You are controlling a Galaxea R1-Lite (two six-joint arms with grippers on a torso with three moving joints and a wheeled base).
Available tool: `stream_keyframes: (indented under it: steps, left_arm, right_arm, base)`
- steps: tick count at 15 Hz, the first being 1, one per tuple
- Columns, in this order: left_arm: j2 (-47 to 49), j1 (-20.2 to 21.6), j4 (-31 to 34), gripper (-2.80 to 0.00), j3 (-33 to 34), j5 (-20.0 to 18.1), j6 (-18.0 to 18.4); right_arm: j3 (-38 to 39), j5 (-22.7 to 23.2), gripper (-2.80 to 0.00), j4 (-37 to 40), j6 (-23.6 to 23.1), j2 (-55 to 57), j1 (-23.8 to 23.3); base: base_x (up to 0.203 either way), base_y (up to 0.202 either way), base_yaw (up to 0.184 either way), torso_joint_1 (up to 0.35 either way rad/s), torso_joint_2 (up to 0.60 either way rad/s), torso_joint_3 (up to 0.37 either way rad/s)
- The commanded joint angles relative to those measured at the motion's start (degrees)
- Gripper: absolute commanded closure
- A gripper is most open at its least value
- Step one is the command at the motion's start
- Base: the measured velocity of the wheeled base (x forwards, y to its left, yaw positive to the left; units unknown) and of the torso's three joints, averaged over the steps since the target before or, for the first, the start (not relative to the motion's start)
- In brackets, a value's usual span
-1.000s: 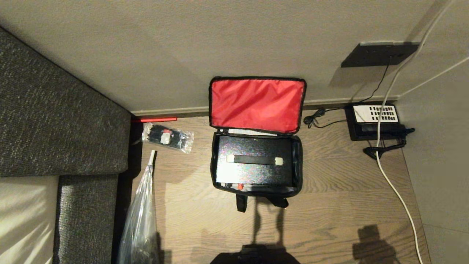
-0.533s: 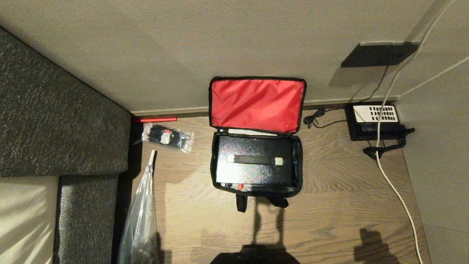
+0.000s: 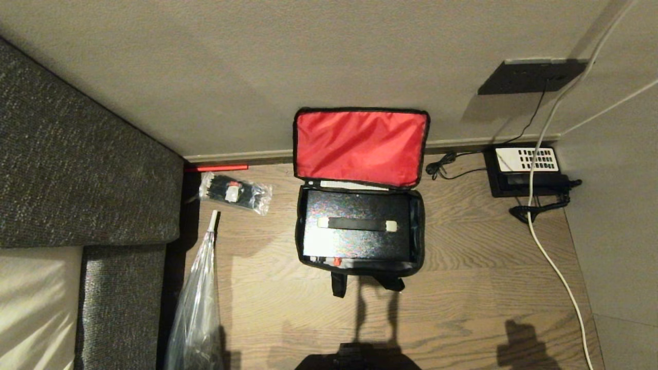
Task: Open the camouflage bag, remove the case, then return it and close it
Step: Grip the handle
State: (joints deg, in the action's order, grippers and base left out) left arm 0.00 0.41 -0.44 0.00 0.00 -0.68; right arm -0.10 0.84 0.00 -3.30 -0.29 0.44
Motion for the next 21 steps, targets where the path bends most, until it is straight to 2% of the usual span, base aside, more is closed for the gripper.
stream_keyframes:
  steps: [1, 21]
  left_arm:
    - [0.00, 0.02, 0.00, 0.00, 0.09, 0.00, -0.02]
    - [0.00, 0.02, 0.18, 0.00, 0.09, 0.09, -0.02]
  right_arm:
    - [0.01, 0.04, 0.00, 0.00, -0.04, 0.29, 0.00]
    - [0.01, 0.04, 0.00, 0.00, -0.04, 0.29, 0.00]
  base:
    - [0.000, 0.000, 0.000, 0.000, 0.00, 0.000]
    - [-0.015, 0.000, 0.000, 0.000, 0.00, 0.000]
